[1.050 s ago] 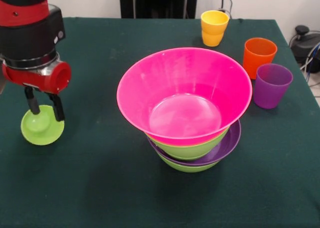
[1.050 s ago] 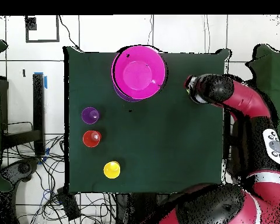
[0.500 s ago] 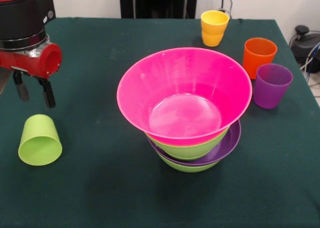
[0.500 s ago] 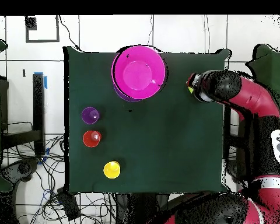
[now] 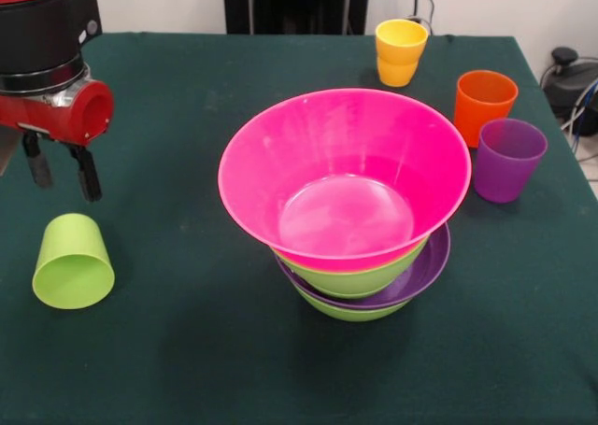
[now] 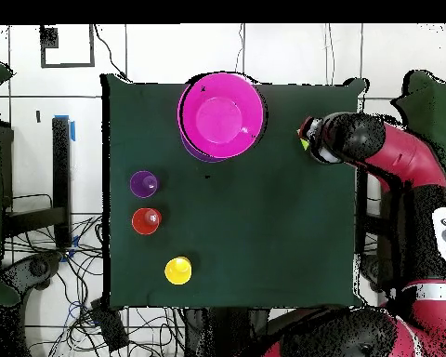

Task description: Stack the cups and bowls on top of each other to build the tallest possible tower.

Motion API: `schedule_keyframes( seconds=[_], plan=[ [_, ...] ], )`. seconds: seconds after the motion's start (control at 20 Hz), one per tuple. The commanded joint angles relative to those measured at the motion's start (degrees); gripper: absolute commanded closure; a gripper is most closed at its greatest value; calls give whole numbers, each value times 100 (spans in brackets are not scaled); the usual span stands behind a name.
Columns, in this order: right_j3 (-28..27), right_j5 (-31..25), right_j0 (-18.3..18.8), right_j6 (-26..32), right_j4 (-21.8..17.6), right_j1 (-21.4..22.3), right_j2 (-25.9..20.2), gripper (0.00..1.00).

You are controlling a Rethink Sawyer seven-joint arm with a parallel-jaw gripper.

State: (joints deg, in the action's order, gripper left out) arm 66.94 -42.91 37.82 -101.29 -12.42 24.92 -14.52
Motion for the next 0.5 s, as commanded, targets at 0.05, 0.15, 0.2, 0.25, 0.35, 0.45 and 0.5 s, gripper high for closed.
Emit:
schedule_keyframes(
  seconds=[0.05,0.15,0.2,0.25,0.35,0.45,0.5],
  plan=[
    [104,-440,29,937,-347,-150,-301,0],
    [82,-423,43,949,-355,-186,-312,0],
    [58,-416,47,962,-364,-207,-316,0],
    [31,-419,47,970,-369,-229,-320,0],
    [-31,-425,55,1000,-379,-283,-335,0],
    [-88,-428,59,1019,-387,-334,-350,0],
    [-115,-434,61,1030,-388,-355,-358,0]
  ],
)
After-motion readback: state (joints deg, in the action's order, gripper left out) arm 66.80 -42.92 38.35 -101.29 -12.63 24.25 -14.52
